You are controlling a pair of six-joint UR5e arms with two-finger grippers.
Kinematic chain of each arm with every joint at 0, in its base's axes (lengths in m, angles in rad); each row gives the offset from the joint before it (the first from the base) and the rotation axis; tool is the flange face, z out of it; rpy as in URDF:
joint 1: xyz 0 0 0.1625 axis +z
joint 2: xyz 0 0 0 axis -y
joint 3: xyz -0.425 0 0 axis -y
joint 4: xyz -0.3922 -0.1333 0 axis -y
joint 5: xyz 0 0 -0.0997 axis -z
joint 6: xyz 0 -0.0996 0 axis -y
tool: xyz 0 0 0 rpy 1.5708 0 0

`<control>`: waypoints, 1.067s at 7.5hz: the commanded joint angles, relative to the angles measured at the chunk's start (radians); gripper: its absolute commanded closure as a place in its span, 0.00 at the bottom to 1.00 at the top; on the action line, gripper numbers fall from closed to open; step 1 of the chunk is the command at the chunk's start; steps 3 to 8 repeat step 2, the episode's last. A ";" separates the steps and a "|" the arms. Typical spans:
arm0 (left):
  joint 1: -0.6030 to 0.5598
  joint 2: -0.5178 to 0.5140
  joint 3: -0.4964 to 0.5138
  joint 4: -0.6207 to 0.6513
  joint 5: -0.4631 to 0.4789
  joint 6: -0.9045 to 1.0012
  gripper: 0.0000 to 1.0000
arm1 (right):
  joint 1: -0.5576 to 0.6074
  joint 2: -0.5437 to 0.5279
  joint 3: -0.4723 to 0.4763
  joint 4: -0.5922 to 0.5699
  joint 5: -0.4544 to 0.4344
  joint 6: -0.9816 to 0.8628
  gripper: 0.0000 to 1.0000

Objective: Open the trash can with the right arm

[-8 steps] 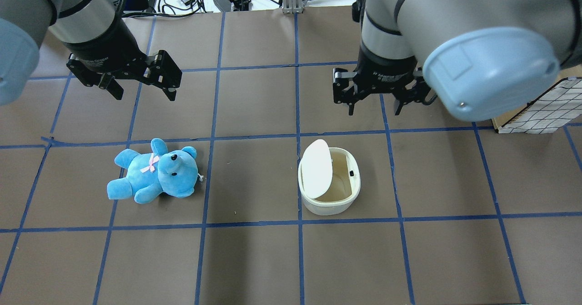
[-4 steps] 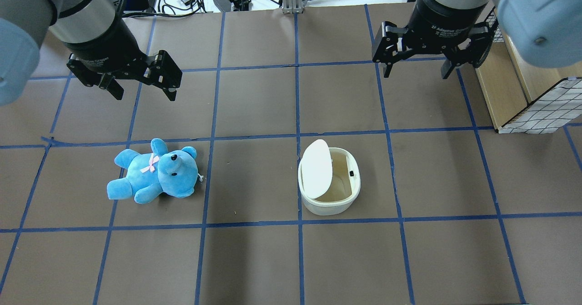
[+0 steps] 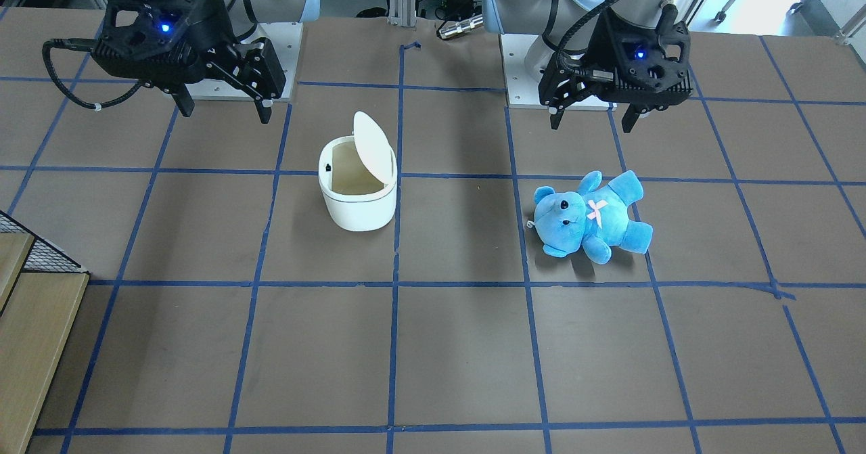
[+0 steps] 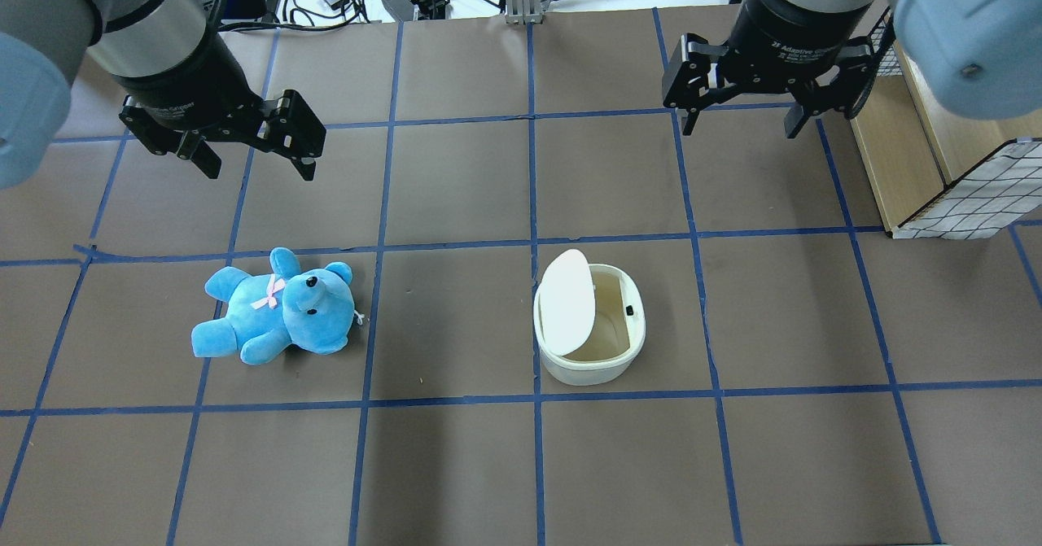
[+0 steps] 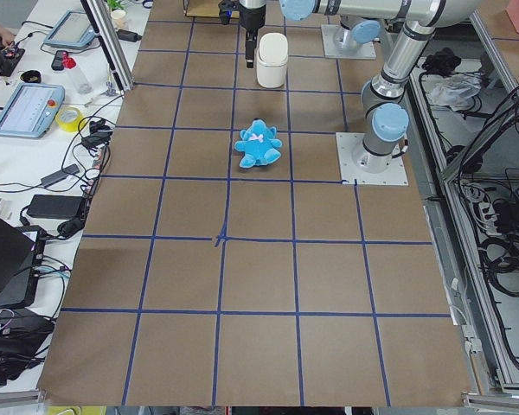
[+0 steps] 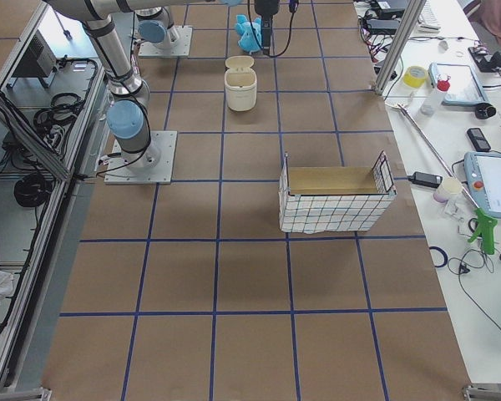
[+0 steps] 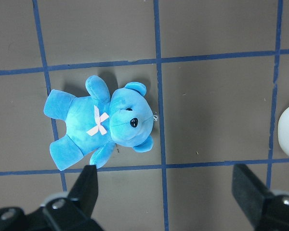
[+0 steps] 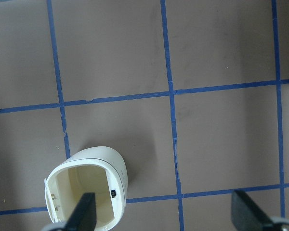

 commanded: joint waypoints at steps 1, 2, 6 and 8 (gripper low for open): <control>0.000 0.000 0.000 0.000 0.000 -0.001 0.00 | 0.003 -0.001 0.000 0.000 -0.004 0.000 0.00; 0.000 0.000 0.000 0.000 0.000 -0.001 0.00 | 0.003 -0.002 0.000 0.000 -0.005 0.000 0.00; 0.000 0.000 0.000 0.000 0.000 -0.001 0.00 | 0.003 -0.002 0.000 0.000 -0.005 0.000 0.00; 0.000 0.000 0.000 0.000 0.000 -0.001 0.00 | 0.003 -0.002 0.000 0.000 -0.005 0.000 0.00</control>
